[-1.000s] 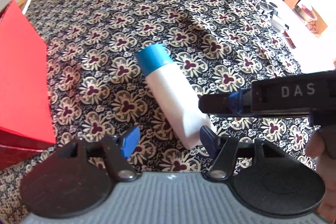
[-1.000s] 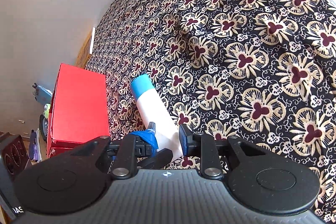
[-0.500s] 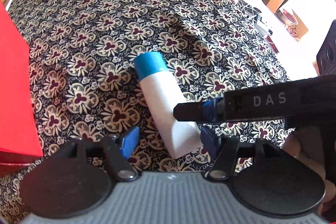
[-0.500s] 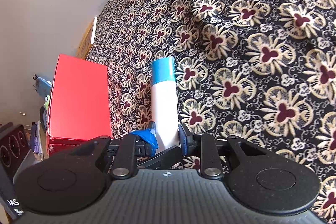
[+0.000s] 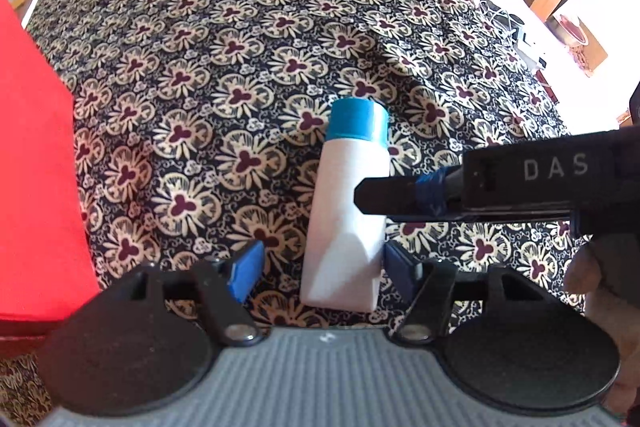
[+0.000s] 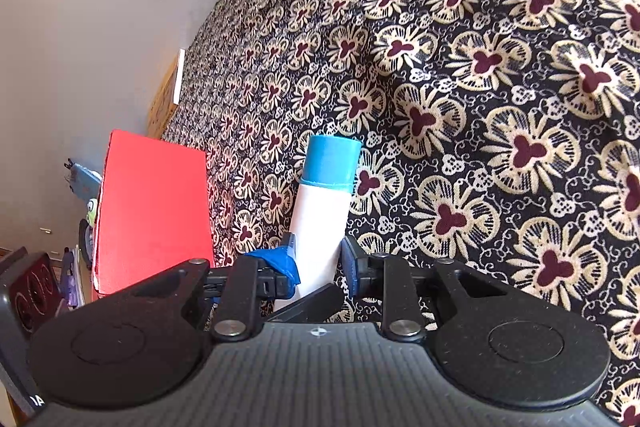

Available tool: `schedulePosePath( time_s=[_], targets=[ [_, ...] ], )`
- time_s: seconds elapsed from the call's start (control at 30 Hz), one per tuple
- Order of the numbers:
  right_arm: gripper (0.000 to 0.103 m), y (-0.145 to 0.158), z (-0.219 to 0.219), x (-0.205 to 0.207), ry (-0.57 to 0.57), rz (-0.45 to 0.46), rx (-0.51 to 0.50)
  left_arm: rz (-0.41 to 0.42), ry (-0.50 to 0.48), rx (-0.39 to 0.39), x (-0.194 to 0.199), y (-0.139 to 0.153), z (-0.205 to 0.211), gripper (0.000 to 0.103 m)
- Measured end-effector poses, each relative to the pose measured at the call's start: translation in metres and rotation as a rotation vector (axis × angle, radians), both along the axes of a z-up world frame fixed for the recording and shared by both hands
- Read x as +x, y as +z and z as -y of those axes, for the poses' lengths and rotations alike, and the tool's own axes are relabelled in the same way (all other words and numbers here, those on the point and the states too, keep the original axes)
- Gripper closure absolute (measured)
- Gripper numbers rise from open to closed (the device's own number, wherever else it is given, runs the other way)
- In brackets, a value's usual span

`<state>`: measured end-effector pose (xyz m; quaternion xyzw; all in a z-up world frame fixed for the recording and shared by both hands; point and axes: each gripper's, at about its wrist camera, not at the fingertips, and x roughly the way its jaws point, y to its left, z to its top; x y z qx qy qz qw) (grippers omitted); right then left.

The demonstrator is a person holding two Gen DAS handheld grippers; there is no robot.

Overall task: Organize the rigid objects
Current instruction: 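Lower the right tool around the blue-capped white bottle and close on it, then lift the white bottle upright with the right tool and carry it to the box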

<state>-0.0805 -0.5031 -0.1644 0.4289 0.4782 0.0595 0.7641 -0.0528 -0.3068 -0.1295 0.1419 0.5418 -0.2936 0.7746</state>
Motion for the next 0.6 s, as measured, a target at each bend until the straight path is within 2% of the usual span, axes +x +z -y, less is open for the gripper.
schedulePosePath(
  time_s=[0.23,0.4,0.47,0.53,0.6],
  targets=[
    [0.097,-0.010,-0.009,0.012,-0.008,0.017,0.050,0.040,-0.031,0.057,0.001,-0.004,0.013,0.037],
    [0.098,-0.011,-0.008,0.014,0.007,0.040,0.045,0.043,-0.033,0.051,0.003,-0.005,0.013,0.038],
    [0.098,-0.011,-0.009,0.015,0.015,0.047,0.042,0.047,-0.036,0.047,0.003,-0.004,0.013,0.044],
    [0.098,-0.011,-0.011,0.017,0.020,0.048,0.041,0.047,-0.046,0.040,0.002,-0.002,0.014,0.056],
    [0.098,-0.012,-0.011,0.018,0.023,0.049,0.041,0.051,-0.054,0.040,0.000,-0.002,0.015,0.060]
  ],
)
